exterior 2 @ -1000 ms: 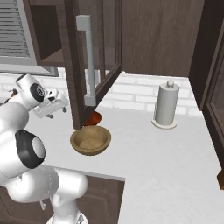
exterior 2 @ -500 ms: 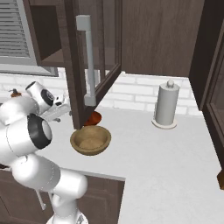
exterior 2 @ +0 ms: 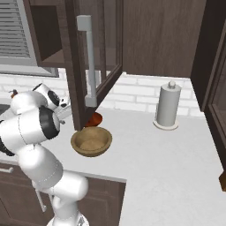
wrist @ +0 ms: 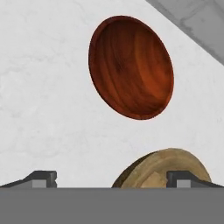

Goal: Pick up the bowls on the counter and stack them on top of one another in the open cabinet. Place the smaller bowl on top of the larger bowl.

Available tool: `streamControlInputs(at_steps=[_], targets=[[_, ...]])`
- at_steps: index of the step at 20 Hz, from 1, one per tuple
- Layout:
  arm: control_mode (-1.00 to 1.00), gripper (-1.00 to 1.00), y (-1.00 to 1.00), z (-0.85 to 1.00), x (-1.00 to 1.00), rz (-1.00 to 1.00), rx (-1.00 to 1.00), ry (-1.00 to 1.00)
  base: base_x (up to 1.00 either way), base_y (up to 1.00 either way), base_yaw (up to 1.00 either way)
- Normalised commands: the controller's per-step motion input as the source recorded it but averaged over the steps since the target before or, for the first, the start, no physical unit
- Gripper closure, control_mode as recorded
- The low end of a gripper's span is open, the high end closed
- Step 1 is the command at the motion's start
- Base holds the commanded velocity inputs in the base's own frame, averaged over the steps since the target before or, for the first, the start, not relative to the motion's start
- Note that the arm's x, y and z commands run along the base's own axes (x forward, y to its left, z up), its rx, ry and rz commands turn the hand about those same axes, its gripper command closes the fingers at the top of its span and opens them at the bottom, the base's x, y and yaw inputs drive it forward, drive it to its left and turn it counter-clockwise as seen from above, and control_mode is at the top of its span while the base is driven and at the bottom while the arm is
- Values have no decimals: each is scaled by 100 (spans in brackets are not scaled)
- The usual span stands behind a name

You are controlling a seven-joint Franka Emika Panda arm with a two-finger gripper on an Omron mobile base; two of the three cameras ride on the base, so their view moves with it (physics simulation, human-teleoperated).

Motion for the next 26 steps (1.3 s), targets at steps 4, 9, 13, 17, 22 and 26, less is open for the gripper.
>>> streamControlInputs(at_steps=[4,9,13,17,22,26], targets=[[-100,-100,-5,-27,32,0,0,0,0,0,0],[-100,-100,-8,-26,38,0,0,0,0,0,0],[-100,-100,-1,-33,31,0,-1,0,0,0,0],[-100,-100,0,-29,28,0,0,0,0,0,0],[-100,-100,0,-20,33,0,0,0,0,0,0],[-100,-100,0,-23,34,0,-3,0,0,0,0]])
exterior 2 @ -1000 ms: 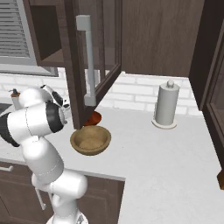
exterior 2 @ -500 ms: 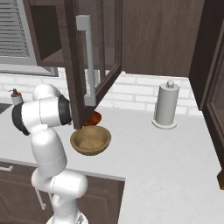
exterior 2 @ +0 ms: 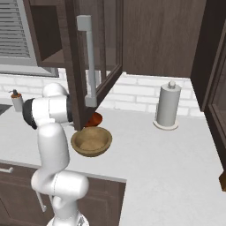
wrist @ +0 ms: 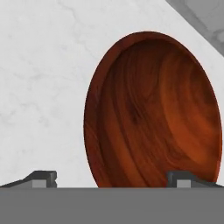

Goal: Pick up the bowls on the counter and stack them on top of one another in the open cabinet. Place the smaller bowl on top of the larger bowl.

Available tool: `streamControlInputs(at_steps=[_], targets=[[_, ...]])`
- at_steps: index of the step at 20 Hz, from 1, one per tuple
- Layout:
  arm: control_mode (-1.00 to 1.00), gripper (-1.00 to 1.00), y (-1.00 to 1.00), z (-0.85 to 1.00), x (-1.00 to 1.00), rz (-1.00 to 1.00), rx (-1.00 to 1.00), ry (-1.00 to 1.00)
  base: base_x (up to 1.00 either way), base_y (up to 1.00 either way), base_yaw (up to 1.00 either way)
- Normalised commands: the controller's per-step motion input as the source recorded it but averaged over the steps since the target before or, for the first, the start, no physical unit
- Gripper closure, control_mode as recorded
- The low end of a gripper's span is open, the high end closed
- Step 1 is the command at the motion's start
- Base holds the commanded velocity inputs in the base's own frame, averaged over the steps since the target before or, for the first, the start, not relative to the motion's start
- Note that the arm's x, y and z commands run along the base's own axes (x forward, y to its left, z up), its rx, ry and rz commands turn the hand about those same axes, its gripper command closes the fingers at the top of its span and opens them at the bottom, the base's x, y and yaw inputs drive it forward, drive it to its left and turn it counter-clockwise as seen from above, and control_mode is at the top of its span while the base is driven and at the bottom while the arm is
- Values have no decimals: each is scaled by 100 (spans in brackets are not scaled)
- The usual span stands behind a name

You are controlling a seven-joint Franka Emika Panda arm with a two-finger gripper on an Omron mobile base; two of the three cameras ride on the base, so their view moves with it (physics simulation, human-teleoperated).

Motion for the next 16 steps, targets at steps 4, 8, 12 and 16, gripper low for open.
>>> streamControlInputs(at_steps=[4,8,12,16], targets=[[-100,-100,0,-20,31,0,-4,0,0,0,0],[-100,-100,0,-11,22,0,-1,0,0,0,0],[-100,100,-6,-7,10,0,0,-2,0,0,0],[-100,100,0,0,0,0,0,0,0,0,0]])
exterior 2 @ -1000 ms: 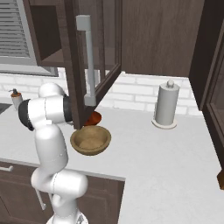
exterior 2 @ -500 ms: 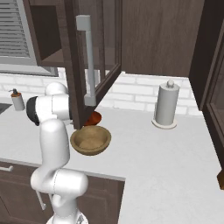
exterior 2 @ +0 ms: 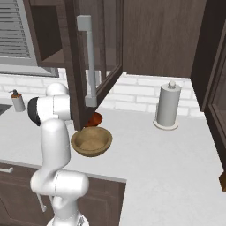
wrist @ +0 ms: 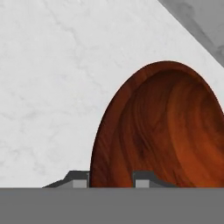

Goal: Pick up the bowls on the counter and stack them on top of one another in the open cabinet. Place the smaller bowl on top of the larger bowl.

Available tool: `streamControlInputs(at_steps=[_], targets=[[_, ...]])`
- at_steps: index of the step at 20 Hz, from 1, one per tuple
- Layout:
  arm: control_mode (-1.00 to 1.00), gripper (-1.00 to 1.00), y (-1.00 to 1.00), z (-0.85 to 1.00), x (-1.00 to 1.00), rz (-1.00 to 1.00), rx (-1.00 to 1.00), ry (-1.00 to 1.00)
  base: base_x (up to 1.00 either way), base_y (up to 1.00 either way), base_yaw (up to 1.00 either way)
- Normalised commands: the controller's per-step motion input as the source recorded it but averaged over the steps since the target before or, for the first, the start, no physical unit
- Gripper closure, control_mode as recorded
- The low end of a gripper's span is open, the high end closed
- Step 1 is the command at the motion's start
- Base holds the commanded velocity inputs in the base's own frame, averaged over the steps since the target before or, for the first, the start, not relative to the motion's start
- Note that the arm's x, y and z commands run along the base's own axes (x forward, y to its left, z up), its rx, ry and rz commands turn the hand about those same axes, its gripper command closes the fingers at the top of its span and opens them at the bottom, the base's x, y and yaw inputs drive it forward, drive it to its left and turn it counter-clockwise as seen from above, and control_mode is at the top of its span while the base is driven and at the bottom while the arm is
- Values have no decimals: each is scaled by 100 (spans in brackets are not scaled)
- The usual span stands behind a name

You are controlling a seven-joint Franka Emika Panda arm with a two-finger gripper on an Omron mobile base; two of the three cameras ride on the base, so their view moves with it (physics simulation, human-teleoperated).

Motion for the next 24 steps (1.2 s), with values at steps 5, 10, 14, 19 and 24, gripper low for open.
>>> streamControlInputs(at_steps=[5,10,14,19,24], targets=[[-100,100,-2,3,0,0,0,-3,0,0,0],[-100,100,0,54,-6,0,0,-25,0,0,0],[-100,100,1,74,-36,0,0,-33,0,0,0],[-100,100,-2,52,-96,0,-1,-19,0,0,0],[-100,100,-13,66,-100,0,0,-6,0,0,0]])
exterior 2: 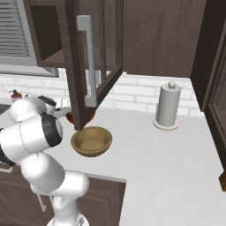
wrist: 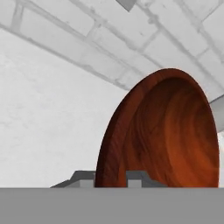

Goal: Pick up the bowls on the counter and stack them on top of one another in the open cabinet. Place the smaller bowl on top of the larger bowl.

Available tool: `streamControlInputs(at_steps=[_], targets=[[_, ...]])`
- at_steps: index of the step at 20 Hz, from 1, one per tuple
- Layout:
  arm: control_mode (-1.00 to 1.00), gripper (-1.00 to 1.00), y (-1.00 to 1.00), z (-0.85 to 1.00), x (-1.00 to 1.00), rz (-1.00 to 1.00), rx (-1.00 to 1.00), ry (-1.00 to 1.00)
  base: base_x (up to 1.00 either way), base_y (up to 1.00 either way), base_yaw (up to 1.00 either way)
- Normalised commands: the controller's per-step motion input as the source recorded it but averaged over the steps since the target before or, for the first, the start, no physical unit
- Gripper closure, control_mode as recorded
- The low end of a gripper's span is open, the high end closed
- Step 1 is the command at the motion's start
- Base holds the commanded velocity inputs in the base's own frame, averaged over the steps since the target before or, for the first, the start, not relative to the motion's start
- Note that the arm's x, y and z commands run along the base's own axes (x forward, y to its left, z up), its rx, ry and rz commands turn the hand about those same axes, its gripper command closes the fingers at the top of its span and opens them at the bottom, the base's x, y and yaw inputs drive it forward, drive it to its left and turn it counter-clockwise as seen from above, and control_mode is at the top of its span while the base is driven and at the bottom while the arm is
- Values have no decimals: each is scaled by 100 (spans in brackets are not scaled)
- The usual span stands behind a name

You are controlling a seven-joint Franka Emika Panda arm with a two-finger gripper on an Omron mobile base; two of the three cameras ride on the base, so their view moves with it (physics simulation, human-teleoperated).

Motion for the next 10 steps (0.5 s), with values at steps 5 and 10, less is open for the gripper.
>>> streamControlInputs(at_steps=[5,10], targets=[[-100,100,-22,62,-75,-3,-1,3,0,0,0],[-100,100,-17,5,-34,0,-5,19,0,0,0]])
